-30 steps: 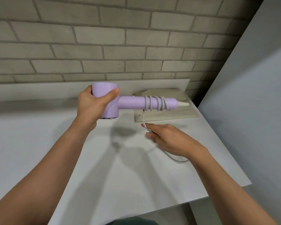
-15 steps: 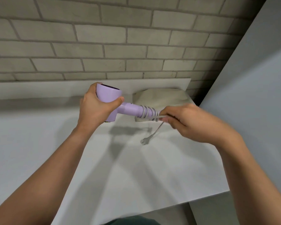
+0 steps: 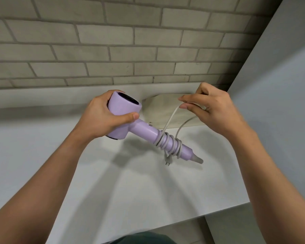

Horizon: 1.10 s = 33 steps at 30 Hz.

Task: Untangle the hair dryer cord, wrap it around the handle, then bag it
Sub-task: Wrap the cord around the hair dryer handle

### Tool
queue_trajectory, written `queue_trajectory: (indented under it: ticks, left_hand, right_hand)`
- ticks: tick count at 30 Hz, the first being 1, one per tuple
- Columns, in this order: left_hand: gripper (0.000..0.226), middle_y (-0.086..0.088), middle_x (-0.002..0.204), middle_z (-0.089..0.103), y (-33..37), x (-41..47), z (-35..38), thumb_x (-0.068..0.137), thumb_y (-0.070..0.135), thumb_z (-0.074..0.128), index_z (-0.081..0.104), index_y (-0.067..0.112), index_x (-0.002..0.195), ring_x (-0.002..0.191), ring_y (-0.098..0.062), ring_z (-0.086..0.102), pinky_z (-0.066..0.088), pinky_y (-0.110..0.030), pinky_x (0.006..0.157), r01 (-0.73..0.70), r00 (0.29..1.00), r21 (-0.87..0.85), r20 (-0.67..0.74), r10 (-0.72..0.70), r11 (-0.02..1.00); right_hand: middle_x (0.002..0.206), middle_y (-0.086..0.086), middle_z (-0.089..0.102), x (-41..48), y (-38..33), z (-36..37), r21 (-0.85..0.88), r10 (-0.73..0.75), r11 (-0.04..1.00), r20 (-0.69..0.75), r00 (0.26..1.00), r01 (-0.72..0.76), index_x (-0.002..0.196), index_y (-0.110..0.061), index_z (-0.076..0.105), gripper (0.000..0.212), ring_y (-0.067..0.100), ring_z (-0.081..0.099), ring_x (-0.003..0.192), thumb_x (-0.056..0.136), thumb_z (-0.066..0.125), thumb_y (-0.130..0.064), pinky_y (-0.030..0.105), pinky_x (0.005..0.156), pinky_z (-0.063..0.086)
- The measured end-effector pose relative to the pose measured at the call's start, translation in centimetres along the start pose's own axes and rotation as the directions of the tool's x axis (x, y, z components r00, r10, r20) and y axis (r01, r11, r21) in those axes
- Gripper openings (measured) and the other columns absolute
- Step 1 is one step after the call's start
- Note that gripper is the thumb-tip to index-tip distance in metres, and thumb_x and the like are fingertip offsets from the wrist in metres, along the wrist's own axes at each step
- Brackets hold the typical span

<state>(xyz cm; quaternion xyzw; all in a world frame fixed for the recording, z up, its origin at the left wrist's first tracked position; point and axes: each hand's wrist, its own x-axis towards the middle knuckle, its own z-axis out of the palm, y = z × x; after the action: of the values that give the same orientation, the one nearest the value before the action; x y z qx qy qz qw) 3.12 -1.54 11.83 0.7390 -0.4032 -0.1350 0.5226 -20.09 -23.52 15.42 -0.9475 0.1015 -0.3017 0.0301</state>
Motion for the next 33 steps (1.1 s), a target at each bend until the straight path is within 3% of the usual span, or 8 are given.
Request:
queue_trajectory:
  ticks: [7, 13, 16, 18, 20, 24, 28, 33]
  left_hand:
    - [0.061, 0.005, 0.098, 0.076, 0.7, -0.3, -0.3, 0.056, 0.055, 0.084, 0.072, 0.026, 0.109, 0.087, -0.015, 0.072, 0.059, -0.029, 0.067, 0.020, 0.988, -0.152, 0.155, 0.004, 0.988]
    - [0.060, 0.003, 0.089, 0.076, 0.9, -0.3, 0.6, 0.055, 0.046, 0.085, 0.073, 0.017, 0.106, 0.078, -0.019, 0.072, 0.058, -0.031, 0.061, 0.114, 0.989, -0.370, 0.132, -0.069, 0.922]
    - [0.059, 0.004, 0.087, 0.076, 0.9, 0.2, 1.0, 0.055, 0.046, 0.087, 0.072, 0.015, 0.103, 0.076, -0.017, 0.072, 0.057, -0.030, 0.060, 0.122, 0.992, -0.424, 0.034, -0.119, 0.897]
    - [0.050, 0.005, 0.086, 0.076, 0.7, 0.6, 1.1, 0.059, 0.042, 0.089, 0.072, 0.016, 0.098, 0.076, -0.017, 0.072, 0.057, -0.031, 0.060, 0.139, 0.985, -0.451, -0.026, -0.169, 0.882]
    - [0.045, 0.004, 0.088, 0.076, 0.4, 0.9, 1.2, 0.064, 0.040, 0.089, 0.072, 0.016, 0.098, 0.077, -0.019, 0.072, 0.057, -0.033, 0.061, 0.157, 0.972, -0.469, -0.080, -0.219, 0.869]
    - [0.045, 0.007, 0.088, 0.073, -0.6, 1.6, 1.9, 0.068, 0.043, 0.091, 0.072, 0.016, 0.100, 0.076, -0.014, 0.069, 0.053, -0.030, 0.058, 0.158, 0.935, -0.399, -0.235, -0.267, 0.903]
    - [0.051, 0.008, 0.089, 0.072, -1.5, 1.8, 2.6, 0.066, 0.052, 0.089, 0.070, 0.018, 0.098, 0.076, -0.012, 0.068, 0.052, -0.029, 0.060, 0.179, 0.905, -0.296, -0.324, -0.275, 0.938]
    - [0.047, 0.012, 0.092, 0.070, -2.0, 1.6, 3.1, 0.069, 0.050, 0.089, 0.066, 0.022, 0.098, 0.085, -0.010, 0.068, 0.051, -0.027, 0.067, 0.190, 0.897, -0.143, -0.376, -0.231, 0.971]
  right_hand:
    - [0.087, -0.007, 0.048, -0.5, 0.9, 2.8, 0.156, 0.047, 0.986, 0.051, 0.998, -0.055, 0.126, -0.031, 0.074, 0.031, 0.016, 0.054, 0.075, 0.101, 0.062, -0.044, 0.044, 0.065, 0.051]
    - [0.085, -0.003, 0.052, -1.3, -0.4, 5.1, 0.234, 0.105, 0.963, 0.141, 0.984, -0.136, 0.131, -0.025, 0.071, 0.037, 0.013, 0.056, 0.076, 0.103, 0.053, -0.041, 0.039, 0.073, 0.053]
    - [0.083, -0.007, 0.064, -3.8, -0.7, 6.1, 0.238, 0.185, 0.947, 0.140, 0.973, -0.215, 0.117, -0.029, 0.070, 0.021, 0.007, 0.065, 0.074, 0.100, 0.058, -0.028, 0.038, 0.071, 0.059]
    - [0.119, 0.004, 0.070, -5.1, -1.6, 7.0, 0.065, 0.244, 0.964, 0.159, 0.957, -0.256, 0.128, -0.030, 0.067, 0.029, 0.004, 0.071, 0.094, 0.108, 0.049, -0.023, 0.025, 0.092, 0.049]
    - [0.146, -0.009, 0.057, -5.0, -2.7, 7.8, 0.092, 0.144, 0.976, 0.400, 0.905, -0.195, 0.145, -0.041, 0.055, 0.037, 0.010, 0.059, 0.123, 0.110, 0.043, -0.038, 0.028, 0.102, 0.043]
    - [0.111, -0.023, 0.059, -4.1, -3.9, 6.7, 0.198, 0.089, 0.954, 0.527, 0.845, -0.224, 0.145, -0.043, 0.050, 0.037, 0.011, 0.056, 0.107, 0.109, 0.039, -0.046, 0.038, 0.094, 0.050]
    - [0.103, 0.000, 0.067, -3.8, -4.6, 4.5, 0.282, 0.045, 0.907, 0.672, 0.739, -0.312, 0.136, -0.026, 0.056, 0.030, 0.018, 0.059, 0.091, 0.110, 0.043, -0.033, 0.041, 0.091, 0.052]
    - [0.084, -0.010, 0.056, -3.1, -4.6, 1.6, 0.235, 0.059, 0.887, 0.797, 0.601, -0.398, 0.141, -0.040, 0.051, 0.033, -0.001, 0.054, 0.067, 0.110, 0.042, -0.033, 0.015, 0.066, 0.046]
